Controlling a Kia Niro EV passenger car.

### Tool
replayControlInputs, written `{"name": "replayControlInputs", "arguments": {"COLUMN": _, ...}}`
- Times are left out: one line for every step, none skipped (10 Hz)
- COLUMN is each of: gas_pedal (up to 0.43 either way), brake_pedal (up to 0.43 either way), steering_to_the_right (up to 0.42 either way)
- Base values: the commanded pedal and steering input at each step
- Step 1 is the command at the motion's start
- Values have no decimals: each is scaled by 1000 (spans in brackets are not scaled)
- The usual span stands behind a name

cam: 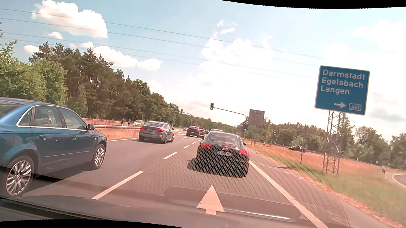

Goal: Follow the waypoints while adhering to traffic rules and regulations

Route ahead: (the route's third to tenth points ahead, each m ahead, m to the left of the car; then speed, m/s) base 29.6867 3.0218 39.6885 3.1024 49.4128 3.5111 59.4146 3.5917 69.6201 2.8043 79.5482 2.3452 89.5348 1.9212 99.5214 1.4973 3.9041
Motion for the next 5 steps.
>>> {"name": "replayControlInputs", "arguments": {"gas_pedal": 8, "brake_pedal": 0, "steering_to_the_right": -1}}
{"name": "replayControlInputs", "arguments": {"gas_pedal": 39, "brake_pedal": 0, "steering_to_the_right": -1}}
{"name": "replayControlInputs", "arguments": {"gas_pedal": 67, "brake_pedal": 0, "steering_to_the_right": -2}}
{"name": "replayControlInputs", "arguments": {"gas_pedal": 79, "brake_pedal": 0, "steering_to_the_right": -3}}
{"name": "replayControlInputs", "arguments": {"gas_pedal": 98, "brake_pedal": 0, "steering_to_the_right": -4}}
